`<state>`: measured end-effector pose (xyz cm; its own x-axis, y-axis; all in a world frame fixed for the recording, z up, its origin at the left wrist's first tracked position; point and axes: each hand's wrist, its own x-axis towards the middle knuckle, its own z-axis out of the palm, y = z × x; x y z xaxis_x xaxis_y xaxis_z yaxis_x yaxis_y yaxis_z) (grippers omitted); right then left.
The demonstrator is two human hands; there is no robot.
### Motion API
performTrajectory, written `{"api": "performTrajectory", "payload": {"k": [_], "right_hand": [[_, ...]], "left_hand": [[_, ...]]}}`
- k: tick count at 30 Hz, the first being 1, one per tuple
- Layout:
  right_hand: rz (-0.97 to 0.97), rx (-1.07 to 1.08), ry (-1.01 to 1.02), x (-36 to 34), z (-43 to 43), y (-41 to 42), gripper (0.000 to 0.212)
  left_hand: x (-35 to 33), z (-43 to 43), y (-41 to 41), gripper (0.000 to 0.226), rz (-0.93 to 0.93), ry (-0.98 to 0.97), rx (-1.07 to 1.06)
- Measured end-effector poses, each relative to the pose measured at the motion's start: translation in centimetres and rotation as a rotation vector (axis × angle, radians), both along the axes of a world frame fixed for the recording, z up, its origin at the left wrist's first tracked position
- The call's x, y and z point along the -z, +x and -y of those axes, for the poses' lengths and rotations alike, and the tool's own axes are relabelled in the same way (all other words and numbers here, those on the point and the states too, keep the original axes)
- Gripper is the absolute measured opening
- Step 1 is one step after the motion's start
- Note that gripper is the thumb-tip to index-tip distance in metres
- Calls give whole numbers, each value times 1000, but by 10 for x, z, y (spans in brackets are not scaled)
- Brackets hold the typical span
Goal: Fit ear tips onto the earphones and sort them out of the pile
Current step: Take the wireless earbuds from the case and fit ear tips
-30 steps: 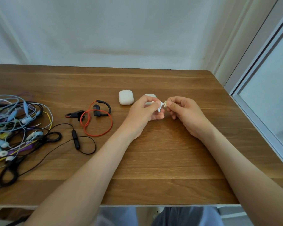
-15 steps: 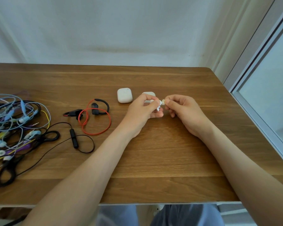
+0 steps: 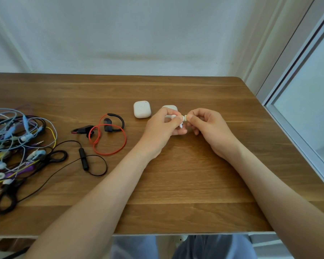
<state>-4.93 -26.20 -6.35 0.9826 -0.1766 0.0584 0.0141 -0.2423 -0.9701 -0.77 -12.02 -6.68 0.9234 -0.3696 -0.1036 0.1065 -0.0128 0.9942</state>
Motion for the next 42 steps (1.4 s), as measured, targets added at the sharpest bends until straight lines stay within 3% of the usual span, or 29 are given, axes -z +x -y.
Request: {"api": "performTrajectory", "payload": {"k": [9, 22, 26, 30, 33, 36, 38, 42], "right_hand": [[-6, 12, -43, 0, -1, 0, 10], [47, 23, 101, 1, 2, 2, 4], [87, -122, -18, -1, 1, 0, 23], [118, -96, -79, 0, -1, 0, 16], [101, 5, 46, 0, 0, 1, 9], [61, 83, 164, 2, 2, 5, 8], [42, 94, 153, 2, 2, 6, 13], [64, 66, 79, 1, 0, 5, 15]], "left_hand": [[0, 1, -3, 15, 18, 2, -31], [-1, 0, -5, 11, 50, -74, -70], [2, -1, -4, 12, 100, -49, -14], [-1, 0, -6, 16, 104, -7, -52], [-4, -1, -9, 14, 227, 136, -208], [-7, -7, -8, 20, 497, 494, -400], [-6, -9, -6, 15, 650, 693, -397], [3, -6, -1, 18, 789, 705, -250]]}}
